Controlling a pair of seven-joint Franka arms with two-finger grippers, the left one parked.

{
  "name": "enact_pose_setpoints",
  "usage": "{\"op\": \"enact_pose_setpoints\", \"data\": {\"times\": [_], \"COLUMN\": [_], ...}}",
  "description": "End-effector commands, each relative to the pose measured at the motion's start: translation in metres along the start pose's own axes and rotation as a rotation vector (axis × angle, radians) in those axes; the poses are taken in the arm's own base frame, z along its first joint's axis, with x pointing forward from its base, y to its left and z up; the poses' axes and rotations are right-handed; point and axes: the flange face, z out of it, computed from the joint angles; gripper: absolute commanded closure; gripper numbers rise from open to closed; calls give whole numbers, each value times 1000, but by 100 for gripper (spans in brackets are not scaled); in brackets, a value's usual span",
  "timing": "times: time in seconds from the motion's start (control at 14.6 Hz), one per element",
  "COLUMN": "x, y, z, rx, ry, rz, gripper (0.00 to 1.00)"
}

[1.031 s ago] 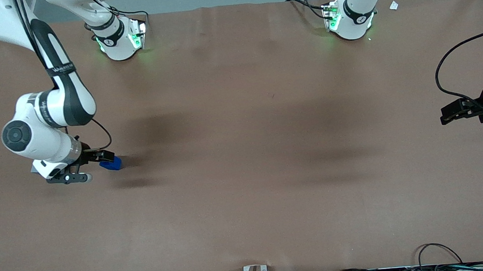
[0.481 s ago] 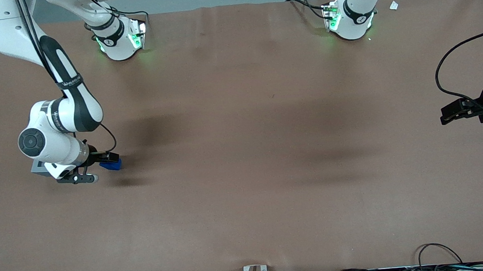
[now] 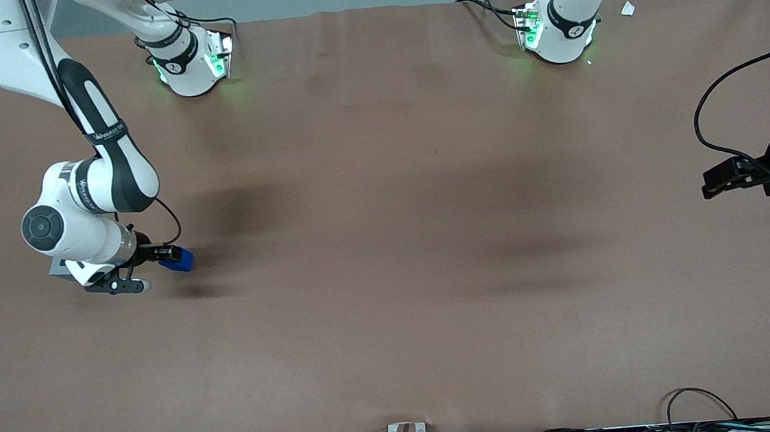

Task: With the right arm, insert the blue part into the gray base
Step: 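Close the right gripper on the blue block and lift it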

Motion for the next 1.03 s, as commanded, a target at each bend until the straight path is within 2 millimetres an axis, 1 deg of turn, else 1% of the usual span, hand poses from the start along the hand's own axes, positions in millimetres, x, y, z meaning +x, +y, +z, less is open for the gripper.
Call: {"op": "enact_pose_setpoints", "data": {"times": [0.0,0.07,0.34,0.41,0.48,0.62,0.69,0.76,0.82,0.89,0.96], "x": [1,1,1,2,2,4,7,9,11,14,17], "y": [0,-2,-2,-2,-2,-1,-1,1,6,14,25], "z": [1,1,5,4,4,0,-5,-11,-22,-35,-51], "rx": [11,12,15,16,17,19,19,19,19,21,25], "ry": [4,4,-1,0,-2,5,9,2,-24,-39,-37], "rz": [16,13,17,18,19,16,10,10,17,23,32], "gripper": [41,44,46,50,57,74,82,86,89,89,91]}}
